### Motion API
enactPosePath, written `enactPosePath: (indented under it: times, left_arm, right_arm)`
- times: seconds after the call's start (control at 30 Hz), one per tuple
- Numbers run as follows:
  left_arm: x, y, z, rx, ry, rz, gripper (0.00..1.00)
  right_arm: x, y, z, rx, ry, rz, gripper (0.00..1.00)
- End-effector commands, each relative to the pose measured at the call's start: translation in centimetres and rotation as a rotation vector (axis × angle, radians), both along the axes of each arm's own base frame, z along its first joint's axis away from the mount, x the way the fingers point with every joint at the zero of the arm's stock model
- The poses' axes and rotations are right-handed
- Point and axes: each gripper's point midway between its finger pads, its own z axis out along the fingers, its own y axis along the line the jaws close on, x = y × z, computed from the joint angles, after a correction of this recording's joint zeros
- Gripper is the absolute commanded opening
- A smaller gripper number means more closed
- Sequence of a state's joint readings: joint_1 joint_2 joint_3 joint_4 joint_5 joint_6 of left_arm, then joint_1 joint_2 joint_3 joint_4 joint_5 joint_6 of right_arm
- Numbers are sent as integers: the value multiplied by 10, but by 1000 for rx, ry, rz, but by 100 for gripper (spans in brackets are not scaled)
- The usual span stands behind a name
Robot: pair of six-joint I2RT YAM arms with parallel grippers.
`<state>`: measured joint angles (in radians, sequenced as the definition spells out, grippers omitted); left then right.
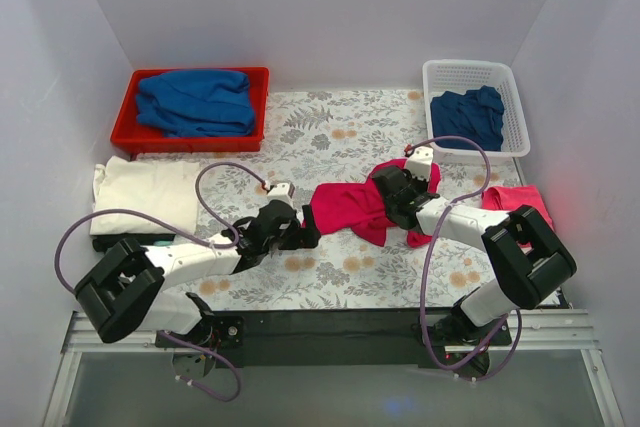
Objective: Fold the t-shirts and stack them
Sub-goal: Move the tshirt to the center of the board, then flatten out the tshirt
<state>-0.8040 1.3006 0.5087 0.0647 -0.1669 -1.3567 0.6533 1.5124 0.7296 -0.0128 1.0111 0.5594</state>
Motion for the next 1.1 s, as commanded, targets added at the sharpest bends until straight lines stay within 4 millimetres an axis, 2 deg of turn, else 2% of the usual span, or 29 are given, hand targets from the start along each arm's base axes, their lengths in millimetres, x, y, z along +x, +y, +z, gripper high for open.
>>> enactPosePath:
  times: [0.0, 0.07, 0.17, 0.3, 0.47, 0.63, 0.8, 1.07]
  left_arm:
    - [4, 7, -7, 54, -39, 58, 83]
    - [5, 9, -16, 93, -41, 72, 81]
    - [11, 12, -18, 122, -73, 104, 76]
    - [21, 20, -10, 133, -133, 166, 70]
    - [24, 11, 0, 112, -169, 120, 65]
    - [12, -7, -10, 95, -86, 27, 58]
    - [-2, -22, -7, 55, -60, -25, 54]
    - [1, -19, -3, 59, -84, 6, 40]
  right_arm:
    - [3, 4, 1, 47, -6, -17, 1]
    - [1, 3, -2, 47, 5, -14, 1]
    - [0, 3, -3, 47, 5, -15, 1]
    - [-1, 1, -3, 45, 9, -17, 1]
    - [-1, 0, -5, 42, 13, -21, 1]
    - [-2, -1, -6, 42, 16, -28, 1]
    - [-5, -4, -9, 35, 24, -37, 1]
    - [-6, -5, -11, 34, 30, -41, 1]
